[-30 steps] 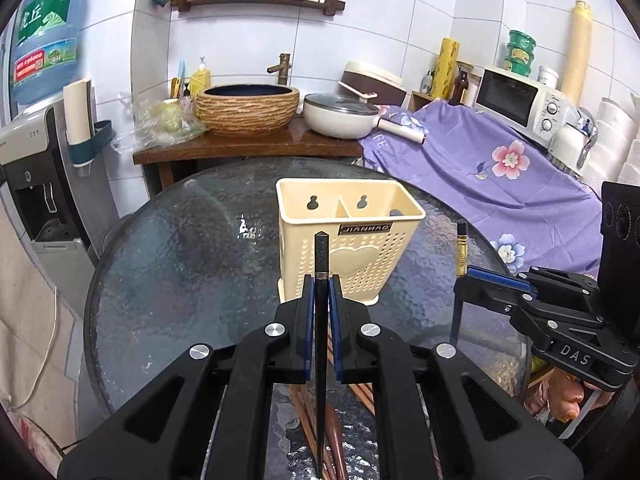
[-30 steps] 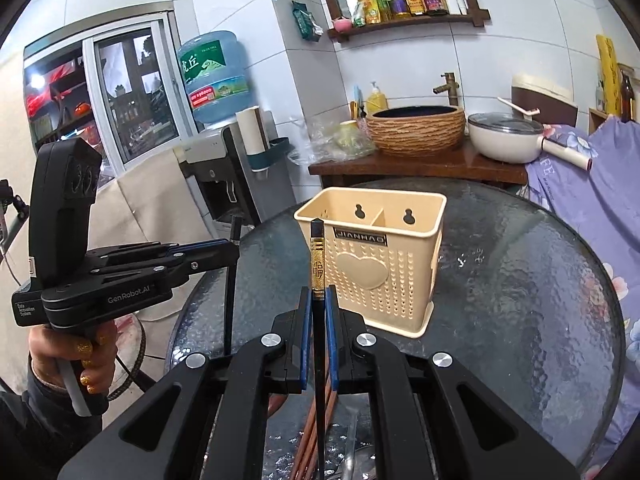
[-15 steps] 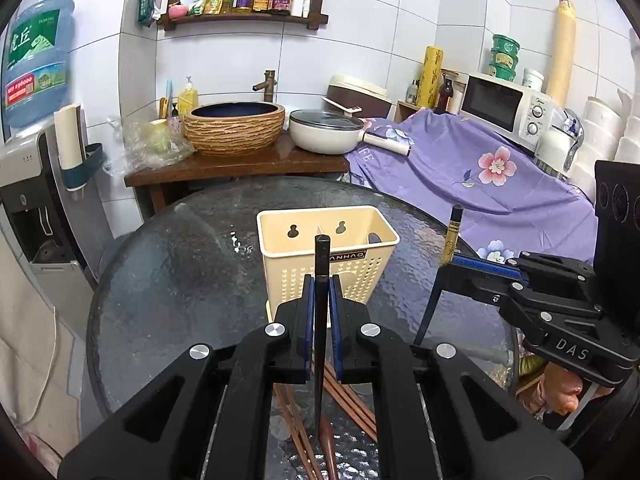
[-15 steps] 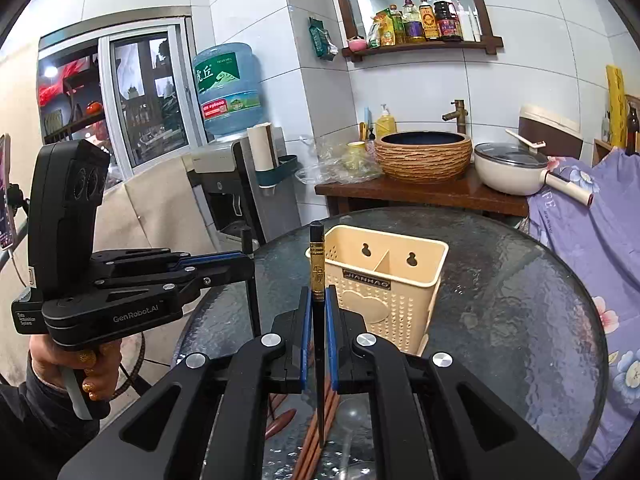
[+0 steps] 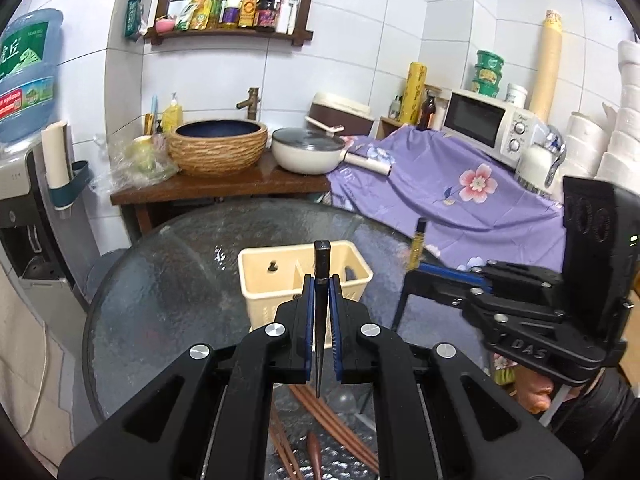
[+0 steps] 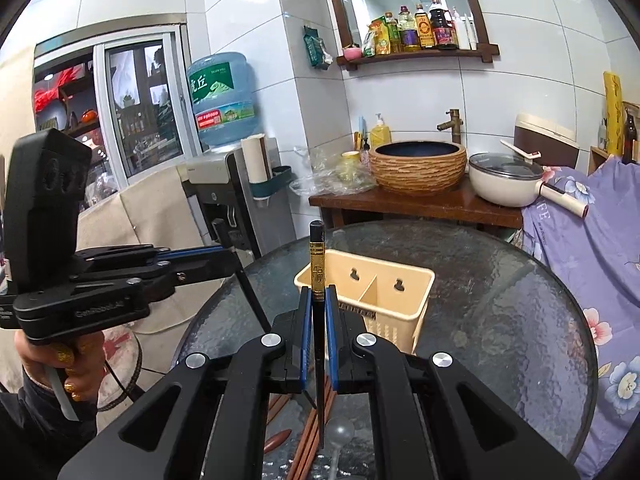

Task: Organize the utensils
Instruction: 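Lift both black chopsticks upright and carry them over the cream basket with both tools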

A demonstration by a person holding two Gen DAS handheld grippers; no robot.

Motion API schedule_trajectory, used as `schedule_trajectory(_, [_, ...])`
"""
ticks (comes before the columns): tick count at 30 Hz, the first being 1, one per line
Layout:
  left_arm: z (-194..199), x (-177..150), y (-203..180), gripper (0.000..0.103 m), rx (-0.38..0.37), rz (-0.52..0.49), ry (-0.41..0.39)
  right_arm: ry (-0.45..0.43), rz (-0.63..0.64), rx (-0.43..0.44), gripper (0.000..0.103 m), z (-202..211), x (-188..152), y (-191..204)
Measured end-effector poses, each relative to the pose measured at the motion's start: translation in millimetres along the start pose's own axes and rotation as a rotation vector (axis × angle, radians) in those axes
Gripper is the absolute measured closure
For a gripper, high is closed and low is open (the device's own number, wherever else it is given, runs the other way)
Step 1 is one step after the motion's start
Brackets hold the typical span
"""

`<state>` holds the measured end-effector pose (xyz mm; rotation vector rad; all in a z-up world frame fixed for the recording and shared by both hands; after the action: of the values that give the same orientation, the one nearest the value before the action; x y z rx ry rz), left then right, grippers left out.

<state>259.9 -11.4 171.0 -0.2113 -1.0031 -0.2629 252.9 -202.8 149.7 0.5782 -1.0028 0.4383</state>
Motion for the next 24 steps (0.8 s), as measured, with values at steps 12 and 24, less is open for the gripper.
schedule_trajectory(12, [37.3, 98.6, -9.3, 0.095, 0.006, 0.001, -0.154, -0.111, -0.010, -0.012, 0.096, 19.3, 82.9, -7.2])
schedule_trajectory(24, [-14.3, 146.2, 0.7, 0.095, 0.160, 0.038, -0.191, -0.208, 0.064, -0.151, 0.096, -4.0, 123.0, -24.8])
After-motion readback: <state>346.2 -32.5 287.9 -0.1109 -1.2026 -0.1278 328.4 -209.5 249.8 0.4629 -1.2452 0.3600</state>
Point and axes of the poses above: each gripper's, at about its wrist camera, not at the fingertips, and z roughly against the way its jaws point, y to its left, x to its top, the point moved 1 cm from there along -z, roughly the way its jaws point, and after that the axes turned 10 degrees about x, right-handed, at the moved point
